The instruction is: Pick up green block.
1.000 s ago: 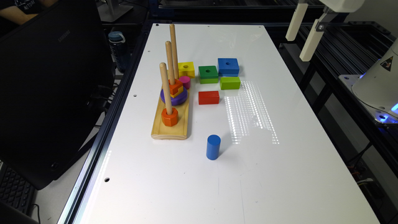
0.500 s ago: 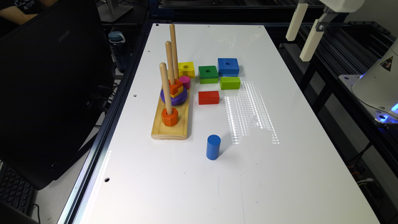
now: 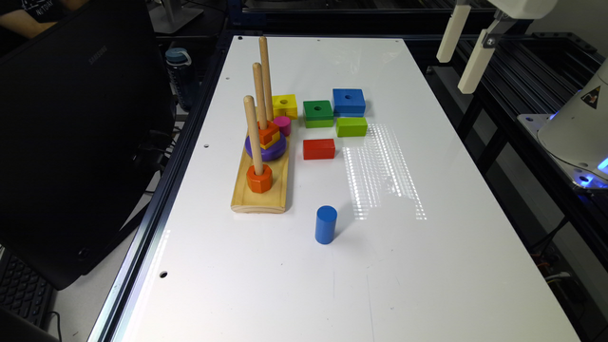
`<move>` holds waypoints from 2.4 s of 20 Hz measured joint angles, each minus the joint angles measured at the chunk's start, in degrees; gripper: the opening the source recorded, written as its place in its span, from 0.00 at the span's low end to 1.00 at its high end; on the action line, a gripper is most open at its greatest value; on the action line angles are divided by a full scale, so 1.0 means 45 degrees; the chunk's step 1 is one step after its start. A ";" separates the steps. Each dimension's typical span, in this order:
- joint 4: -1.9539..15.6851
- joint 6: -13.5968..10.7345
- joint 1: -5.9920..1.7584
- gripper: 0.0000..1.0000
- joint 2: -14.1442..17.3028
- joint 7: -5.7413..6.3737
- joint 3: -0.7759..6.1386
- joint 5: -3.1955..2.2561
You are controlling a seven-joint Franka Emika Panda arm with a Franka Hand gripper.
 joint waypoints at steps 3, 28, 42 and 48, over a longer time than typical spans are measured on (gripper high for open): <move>-0.0005 -0.0002 0.0010 1.00 0.0000 0.0000 0.0006 0.0000; -0.0042 0.0026 -0.0019 1.00 -0.0024 -0.0004 0.0108 0.0037; 0.0240 0.0218 -0.0344 1.00 0.0152 -0.0144 0.0102 0.0009; 0.0639 0.0598 -0.0711 1.00 0.0831 -0.0469 0.0100 -0.0010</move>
